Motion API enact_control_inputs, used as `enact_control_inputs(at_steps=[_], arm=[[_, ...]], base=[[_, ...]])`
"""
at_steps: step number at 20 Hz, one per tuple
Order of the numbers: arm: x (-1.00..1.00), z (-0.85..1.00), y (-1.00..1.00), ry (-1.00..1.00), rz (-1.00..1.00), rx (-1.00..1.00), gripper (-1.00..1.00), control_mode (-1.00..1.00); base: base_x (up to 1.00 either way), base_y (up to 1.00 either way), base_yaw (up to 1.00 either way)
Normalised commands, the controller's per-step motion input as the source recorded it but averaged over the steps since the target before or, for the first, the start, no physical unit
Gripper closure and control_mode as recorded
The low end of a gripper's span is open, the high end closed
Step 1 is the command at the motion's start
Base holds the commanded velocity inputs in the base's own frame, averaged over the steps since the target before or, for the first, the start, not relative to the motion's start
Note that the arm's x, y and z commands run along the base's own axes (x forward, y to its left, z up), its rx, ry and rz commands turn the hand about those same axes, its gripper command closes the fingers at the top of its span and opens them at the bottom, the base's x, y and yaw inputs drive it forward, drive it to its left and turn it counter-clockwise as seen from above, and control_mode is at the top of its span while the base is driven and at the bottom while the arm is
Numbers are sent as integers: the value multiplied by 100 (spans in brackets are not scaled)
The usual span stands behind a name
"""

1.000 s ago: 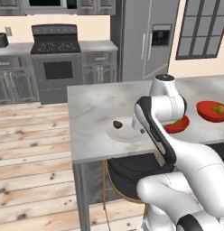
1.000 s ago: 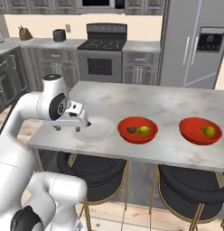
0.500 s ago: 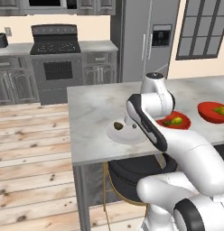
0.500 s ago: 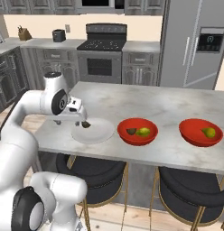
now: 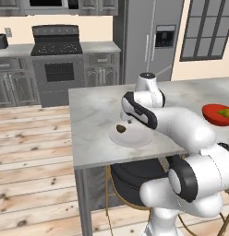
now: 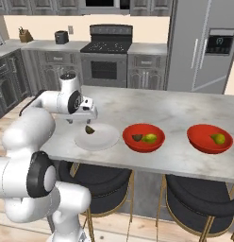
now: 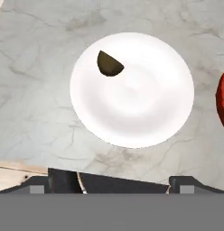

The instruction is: Take the fruits from the plate on the dining counter and place two fruits in each bowl.

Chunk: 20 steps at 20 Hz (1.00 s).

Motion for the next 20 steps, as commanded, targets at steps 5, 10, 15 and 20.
enact_control_inputs(at_steps=[5, 10, 15, 20], arm=[[66, -44, 4, 4, 9, -1, -100, -100], [42, -32, 0, -4, 0, -3, -100, -100], [74, -52, 0, 0, 5, 0, -100, -100], [54, -32, 1, 0, 17, 0, -100, -100]], base=[[0, 0, 0], [0, 0, 0], [0, 0, 0], [0, 0, 0]])
